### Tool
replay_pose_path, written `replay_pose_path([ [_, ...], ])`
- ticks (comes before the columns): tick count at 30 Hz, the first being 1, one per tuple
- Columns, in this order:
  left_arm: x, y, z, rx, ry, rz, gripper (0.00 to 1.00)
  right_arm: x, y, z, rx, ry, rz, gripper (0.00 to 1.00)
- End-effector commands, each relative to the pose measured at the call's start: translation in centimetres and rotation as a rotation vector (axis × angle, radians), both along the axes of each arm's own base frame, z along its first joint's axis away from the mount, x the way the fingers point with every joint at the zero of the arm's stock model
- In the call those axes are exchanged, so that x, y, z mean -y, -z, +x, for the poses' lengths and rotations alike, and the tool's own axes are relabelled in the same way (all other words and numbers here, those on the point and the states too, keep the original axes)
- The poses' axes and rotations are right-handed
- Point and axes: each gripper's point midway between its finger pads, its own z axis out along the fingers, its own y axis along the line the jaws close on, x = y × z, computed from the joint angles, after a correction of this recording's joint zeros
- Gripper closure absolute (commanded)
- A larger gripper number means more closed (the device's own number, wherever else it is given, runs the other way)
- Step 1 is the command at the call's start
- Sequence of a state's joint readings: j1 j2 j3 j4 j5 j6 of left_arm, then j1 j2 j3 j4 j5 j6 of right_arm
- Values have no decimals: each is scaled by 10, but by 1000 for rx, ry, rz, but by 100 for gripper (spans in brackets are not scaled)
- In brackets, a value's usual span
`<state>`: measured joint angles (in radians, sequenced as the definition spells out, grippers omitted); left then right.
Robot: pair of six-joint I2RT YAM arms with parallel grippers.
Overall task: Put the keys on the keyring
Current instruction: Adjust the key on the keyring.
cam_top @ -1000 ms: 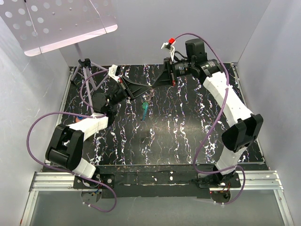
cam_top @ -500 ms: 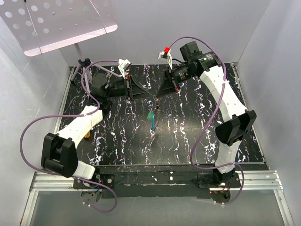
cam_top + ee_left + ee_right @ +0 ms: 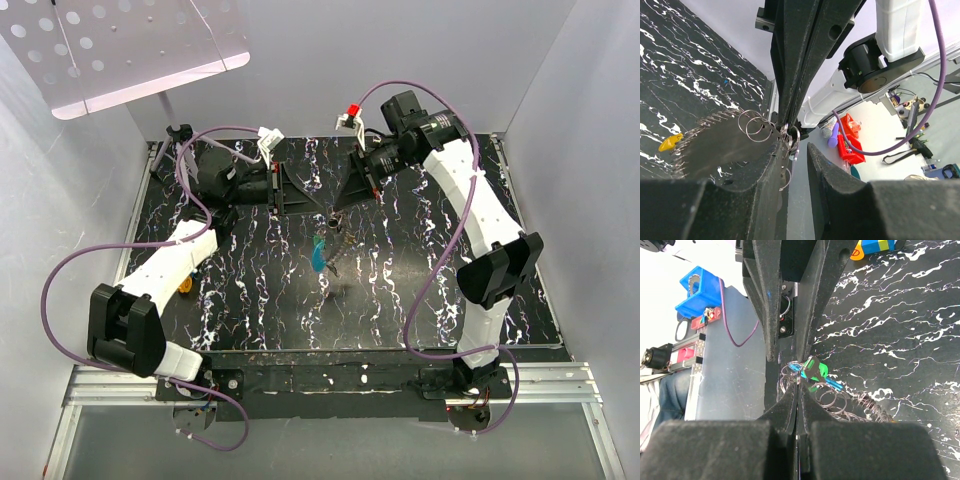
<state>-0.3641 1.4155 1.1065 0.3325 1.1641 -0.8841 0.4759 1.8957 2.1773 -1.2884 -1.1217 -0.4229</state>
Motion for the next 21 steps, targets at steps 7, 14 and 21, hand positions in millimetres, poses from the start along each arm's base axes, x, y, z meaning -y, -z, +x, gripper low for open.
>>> replay_pose_path([
  [7, 11, -16, -8, 63, 48, -15, 75, -7, -12, -13, -13, -49, 49, 99],
  [14, 10, -12, -7, 78, 34, 17, 76, -8, -12, -15, -17, -55, 50, 99],
  [21, 2, -25, -6, 123, -2, -9, 75, -7, -11, -16, -10, -54, 43, 99],
])
